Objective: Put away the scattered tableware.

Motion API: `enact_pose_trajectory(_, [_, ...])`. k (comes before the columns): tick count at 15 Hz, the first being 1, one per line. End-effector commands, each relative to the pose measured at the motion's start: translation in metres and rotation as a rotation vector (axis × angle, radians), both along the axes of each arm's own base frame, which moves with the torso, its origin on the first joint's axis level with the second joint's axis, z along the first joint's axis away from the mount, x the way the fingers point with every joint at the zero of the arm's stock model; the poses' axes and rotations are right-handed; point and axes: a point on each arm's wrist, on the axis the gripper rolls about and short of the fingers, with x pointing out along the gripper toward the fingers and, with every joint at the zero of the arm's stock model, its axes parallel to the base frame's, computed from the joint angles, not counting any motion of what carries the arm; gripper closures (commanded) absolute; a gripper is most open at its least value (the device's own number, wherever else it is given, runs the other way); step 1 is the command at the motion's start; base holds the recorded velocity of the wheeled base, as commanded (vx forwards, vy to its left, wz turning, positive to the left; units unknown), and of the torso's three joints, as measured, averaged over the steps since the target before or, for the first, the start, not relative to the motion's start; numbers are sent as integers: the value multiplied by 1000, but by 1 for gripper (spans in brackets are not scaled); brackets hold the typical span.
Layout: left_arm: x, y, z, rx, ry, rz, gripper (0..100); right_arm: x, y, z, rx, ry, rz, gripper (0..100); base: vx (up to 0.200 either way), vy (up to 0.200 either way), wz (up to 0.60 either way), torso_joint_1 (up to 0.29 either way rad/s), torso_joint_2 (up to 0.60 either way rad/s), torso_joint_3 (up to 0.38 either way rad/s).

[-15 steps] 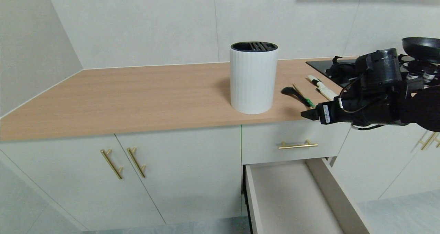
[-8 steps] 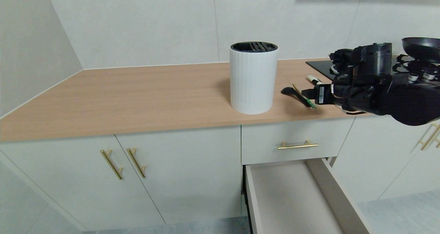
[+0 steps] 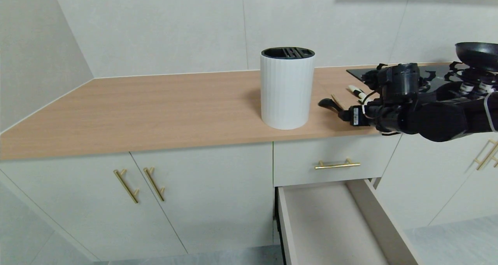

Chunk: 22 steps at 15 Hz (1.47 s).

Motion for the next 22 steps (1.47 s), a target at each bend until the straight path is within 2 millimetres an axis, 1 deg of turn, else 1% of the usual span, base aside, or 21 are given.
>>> enact_pose_trajectory(1, [0, 0, 0, 0, 0, 0, 0, 6, 1, -9, -5, 19, -2, 0, 0, 0, 0, 0, 0, 0])
enact_pose_trajectory(4, [0, 0, 0, 0, 2, 1, 0, 13, 2, -16, 6, 29, -9, 0, 0, 0, 0, 0, 0, 0])
enact_pose_trajectory(6, [0, 0, 0, 0, 2, 1, 0, 13, 2, -14, 9, 24, -10, 0, 0, 0, 0, 0, 0, 0])
enact_pose_trajectory(7, [0, 0, 0, 0, 2, 0, 0, 13, 2, -13, 15, 21, -12, 100, 0, 0, 0, 0, 0, 0])
enact_pose_trajectory(13, [0, 0, 0, 0, 2, 0, 0, 13, 2, -14, 16, 24, -11, 100, 0, 0, 0, 0, 0, 0])
enact_pose_trajectory(16, [0, 0, 0, 0, 2, 1, 0, 10, 2, -10, 23, 15, -12, 100, 0, 0, 0, 0, 0, 0])
enact_pose_trajectory(18, [0, 0, 0, 0, 2, 0, 0, 6, 0, -3, 28, 2, -14, 100, 0, 0, 0, 0, 0, 0])
enact_pose_trajectory(19, [0, 0, 0, 0, 2, 1, 0, 3, -1, 1, 30, 7, -14, 100, 0, 0, 0, 0, 0, 0])
enact_pose_trajectory(22, [0, 0, 0, 0, 2, 0, 0, -34, -9, 30, 93, 82, -36, 100, 0, 0, 0, 0, 0, 0])
